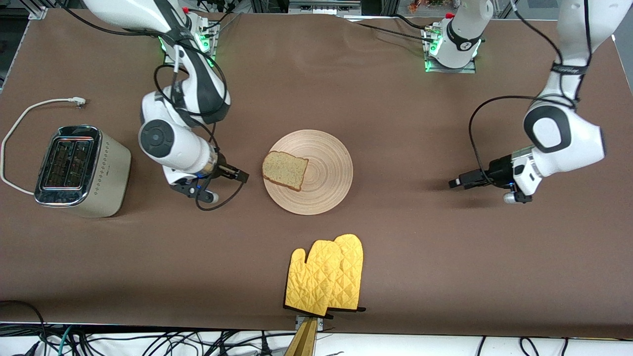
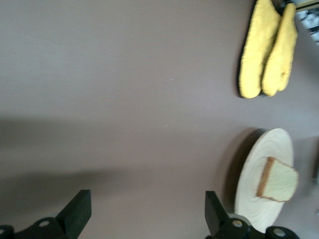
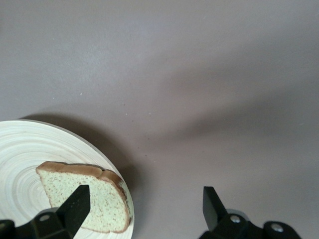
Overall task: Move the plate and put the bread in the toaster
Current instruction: 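Release the plate with the left gripper while the right gripper reaches the bread, then grasp the bread slice with the right gripper while the left gripper withdraws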
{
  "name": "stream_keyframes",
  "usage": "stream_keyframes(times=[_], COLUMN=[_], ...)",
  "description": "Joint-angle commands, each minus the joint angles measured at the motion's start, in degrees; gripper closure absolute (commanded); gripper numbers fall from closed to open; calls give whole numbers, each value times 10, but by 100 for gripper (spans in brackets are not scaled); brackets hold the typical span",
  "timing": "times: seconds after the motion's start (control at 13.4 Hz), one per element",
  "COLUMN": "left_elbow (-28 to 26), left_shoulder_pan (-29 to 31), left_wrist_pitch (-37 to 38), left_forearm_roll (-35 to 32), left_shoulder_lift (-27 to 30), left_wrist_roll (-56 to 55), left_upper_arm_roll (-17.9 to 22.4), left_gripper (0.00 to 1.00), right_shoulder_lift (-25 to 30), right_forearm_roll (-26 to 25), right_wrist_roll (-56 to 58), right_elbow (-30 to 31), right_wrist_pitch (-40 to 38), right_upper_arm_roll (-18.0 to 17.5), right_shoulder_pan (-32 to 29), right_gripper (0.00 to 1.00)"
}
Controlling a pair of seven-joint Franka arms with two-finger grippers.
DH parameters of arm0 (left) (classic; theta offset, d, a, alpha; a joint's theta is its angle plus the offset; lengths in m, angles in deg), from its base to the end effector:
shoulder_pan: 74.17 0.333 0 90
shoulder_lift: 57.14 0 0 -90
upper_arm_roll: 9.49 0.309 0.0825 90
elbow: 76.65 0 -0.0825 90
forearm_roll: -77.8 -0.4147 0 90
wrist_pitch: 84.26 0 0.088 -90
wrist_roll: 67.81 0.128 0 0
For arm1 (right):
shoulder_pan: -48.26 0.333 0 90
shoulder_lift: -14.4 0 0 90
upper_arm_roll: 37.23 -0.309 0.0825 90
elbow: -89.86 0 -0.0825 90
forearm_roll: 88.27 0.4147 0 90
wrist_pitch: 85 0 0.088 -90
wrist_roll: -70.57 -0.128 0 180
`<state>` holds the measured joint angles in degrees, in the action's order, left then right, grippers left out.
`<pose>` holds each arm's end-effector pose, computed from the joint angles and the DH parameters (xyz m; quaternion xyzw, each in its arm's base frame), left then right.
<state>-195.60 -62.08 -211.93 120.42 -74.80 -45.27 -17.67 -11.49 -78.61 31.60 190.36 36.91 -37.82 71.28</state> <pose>0.5947 0.0078 0.2295 0.9495 0.0924 -0.0072 0.2997 0.6101 0.2776 0.2616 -0.9802 0.1803 0.0707 0.0412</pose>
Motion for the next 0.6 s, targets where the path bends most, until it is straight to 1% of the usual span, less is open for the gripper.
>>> stream_keyframes(times=[0.0, 0.15, 0.22, 0.3, 0.37, 0.52], left_elbow=[-10, -8, -4, 6, 24, 79], left_shoulder_pan=[7, 7, 7, 7, 7, 7], left_wrist_pitch=[26, 44, 68, 90, 128, 220], left_forearm_roll=[-134, -204, -252, -284, -309, -377], left_shoulder_lift=[67, 114, 133, 151, 160, 168], left_wrist_roll=[-99, -157, -179, -196, -212, -253], left_upper_arm_roll=[-11, -33, -35, -38, -41, -42], left_gripper=[0, 0, 0, 0, 0, 0], right_shoulder_lift=[-16, -32, -42, -48, -54, -62], right_forearm_roll=[11, 11, 11, 11, 11, 11], right_wrist_roll=[-29, -63, -75, -81, -86, -89], right_elbow=[14, 29, 29, 28, 28, 28], right_wrist_pitch=[44, 88, 95, 99, 100, 99], right_upper_arm_roll=[-2, -26, -34, -41, -45, -53], right_shoulder_pan=[18, 18, 19, 19, 19, 19], right_gripper=[0, 0, 0, 0, 0, 0])
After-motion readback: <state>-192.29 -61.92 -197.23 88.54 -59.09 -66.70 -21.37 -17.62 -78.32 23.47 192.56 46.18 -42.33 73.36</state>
